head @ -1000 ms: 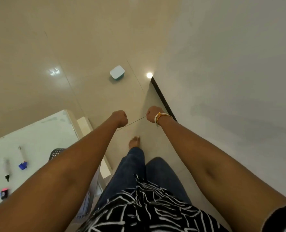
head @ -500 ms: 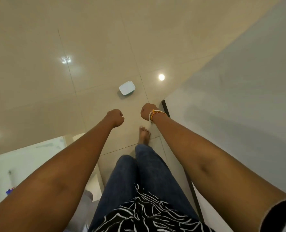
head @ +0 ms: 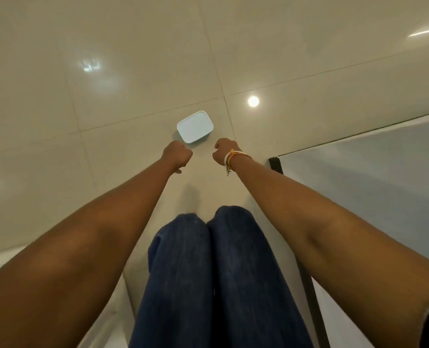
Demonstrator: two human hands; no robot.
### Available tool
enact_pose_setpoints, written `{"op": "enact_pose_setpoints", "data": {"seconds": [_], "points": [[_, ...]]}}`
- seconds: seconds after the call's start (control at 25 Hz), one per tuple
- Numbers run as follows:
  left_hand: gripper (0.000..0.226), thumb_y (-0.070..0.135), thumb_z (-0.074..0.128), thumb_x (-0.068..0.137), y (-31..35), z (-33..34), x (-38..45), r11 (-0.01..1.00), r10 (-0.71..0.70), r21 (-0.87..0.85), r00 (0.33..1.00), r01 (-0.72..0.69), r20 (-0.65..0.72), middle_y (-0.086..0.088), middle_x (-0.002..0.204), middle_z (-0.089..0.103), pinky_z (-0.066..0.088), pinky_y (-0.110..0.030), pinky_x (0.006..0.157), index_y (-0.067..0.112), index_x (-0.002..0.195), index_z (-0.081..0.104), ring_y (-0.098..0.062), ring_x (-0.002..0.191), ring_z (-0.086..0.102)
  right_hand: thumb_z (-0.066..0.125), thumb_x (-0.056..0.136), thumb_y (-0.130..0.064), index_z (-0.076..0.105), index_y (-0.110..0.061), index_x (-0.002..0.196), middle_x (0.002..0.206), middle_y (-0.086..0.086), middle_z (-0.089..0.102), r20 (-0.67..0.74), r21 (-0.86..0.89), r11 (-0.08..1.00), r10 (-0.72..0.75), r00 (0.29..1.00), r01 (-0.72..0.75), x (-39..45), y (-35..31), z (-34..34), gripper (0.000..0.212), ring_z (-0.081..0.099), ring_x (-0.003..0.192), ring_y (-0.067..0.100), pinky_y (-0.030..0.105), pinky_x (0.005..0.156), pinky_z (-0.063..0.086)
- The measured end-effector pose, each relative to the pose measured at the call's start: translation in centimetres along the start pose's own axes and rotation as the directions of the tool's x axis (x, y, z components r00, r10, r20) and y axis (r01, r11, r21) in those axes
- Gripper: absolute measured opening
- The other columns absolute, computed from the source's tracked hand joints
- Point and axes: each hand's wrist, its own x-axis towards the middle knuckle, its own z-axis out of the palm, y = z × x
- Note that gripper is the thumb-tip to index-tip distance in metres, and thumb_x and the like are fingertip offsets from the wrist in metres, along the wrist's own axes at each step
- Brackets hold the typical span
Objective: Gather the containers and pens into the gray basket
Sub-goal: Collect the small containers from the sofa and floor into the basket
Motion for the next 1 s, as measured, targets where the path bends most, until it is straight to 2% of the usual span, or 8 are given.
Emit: {"op": "enact_pose_setpoints", "data": {"seconds": [0.12,0.32,0.44,0.52,0.6,0.72,0.92,1.0], "points": [[0.037,0.013,0.05,0.092,-1.5,1.8,8.8,0.992,-0.059,-0.109,0.998,0.061,0.025,-0.015,0.122,0.054,0.051,-0.041,0.078,0.004,0.128,0.048,-0.032,0.114,0.056,0.048,0.094,-0.018,0.042,-0.007,0.137,0.138,0.014,0.05,-0.034,0.03,1.0,0.006,0.999,-0.005,9.4,0.9,1.7,0.045,0.051,0.123,0.031,0.034,0.096,0.044],[0.056,0.011,0.059,0.09,-2.7,3.9,19.6,0.95,-0.102,-0.287,0.991,0.123,0.089,-0.008,0.14,0.044,0.047,-0.044,0.091,0.014,0.14,0.035,-0.027,0.128,0.044,0.043,0.098,-0.026,0.031,-0.005,0.142,0.142,0.018,0.043,-0.058,0.164,0.986,0.03,0.998,-0.02,21.3,-0.3,3.2,0.05,0.045,0.128,0.035,0.04,0.101,0.041],[0.065,-0.002,0.06,0.086,-3.1,5.1,22.4,0.848,-0.15,-0.484,0.974,0.216,0.173,-0.003,0.146,0.038,0.044,-0.049,0.101,0.021,0.141,0.036,-0.024,0.133,0.037,0.036,0.1,-0.025,0.044,-0.006,0.134,0.132,0.019,0.053,-0.041,0.224,0.974,0.034,0.999,-0.024,24.2,-0.1,4.2,0.04,0.052,0.12,0.036,0.044,0.1,0.047],[0.065,-0.005,0.059,0.085,-2.9,5.0,22.1,0.824,-0.159,-0.514,0.968,0.24,0.196,-0.004,0.147,0.037,0.045,-0.05,0.1,0.02,0.141,0.036,-0.024,0.133,0.037,0.035,0.1,-0.022,0.054,-0.005,0.124,0.12,0.017,0.058,-0.073,0.293,0.956,0.036,0.997,-0.013,23.7,0.0,4.1,0.035,0.055,0.115,0.037,0.047,0.097,0.049],[0.062,-0.002,0.058,0.088,-2.4,3.9,19.5,0.824,-0.166,-0.517,0.971,0.234,0.174,-0.005,0.148,0.036,0.045,-0.05,0.101,0.02,0.142,0.036,-0.024,0.135,0.037,0.036,0.1,-0.02,0.059,-0.005,0.12,0.116,0.019,0.06,-0.091,0.386,0.922,0.05,0.995,-0.011,20.9,-0.3,2.9,0.034,0.055,0.113,0.038,0.048,0.095,0.05],[0.057,0.007,0.058,0.091,-0.2,1.1,11.7,0.82,-0.165,-0.533,0.978,0.208,0.128,-0.006,0.146,0.04,0.045,-0.048,0.099,0.018,0.142,0.036,-0.024,0.133,0.039,0.037,0.099,-0.02,0.062,-0.003,0.115,0.118,0.02,0.061,-0.115,0.432,0.902,0.057,0.992,-0.001,12.3,-1.8,-1.1,0.034,0.057,0.109,0.039,0.049,0.093,0.051],[0.053,0.015,0.057,0.093,3.9,-5.0,-8.6,0.827,-0.122,-0.534,0.983,0.176,0.135,-0.007,0.146,0.041,0.044,-0.048,0.099,0.018,0.143,0.038,-0.025,0.134,0.039,0.042,0.098,-0.018,0.065,0.0,0.113,0.115,0.022,0.063,-0.117,0.492,0.87,0.071,0.991,-0.004,-7.2,-5.0,-10.3,0.033,0.059,0.106,0.039,0.049,0.092,0.052],[0.049,0.015,0.055,0.095,4.8,-6.7,-17.2,0.801,-0.116,-0.583,0.991,0.135,0.07,-0.008,0.144,0.044,0.045,-0.05,0.101,0.017,0.142,0.041,-0.027,0.132,0.042,0.047,0.095,-0.017,0.066,0.002,0.112,0.113,0.023,0.065,-0.124,0.481,0.876,0.034,0.992,0.031,-15.1,-6.3,-13.9,0.032,0.061,0.105,0.042,0.051,0.092,0.052]]}}
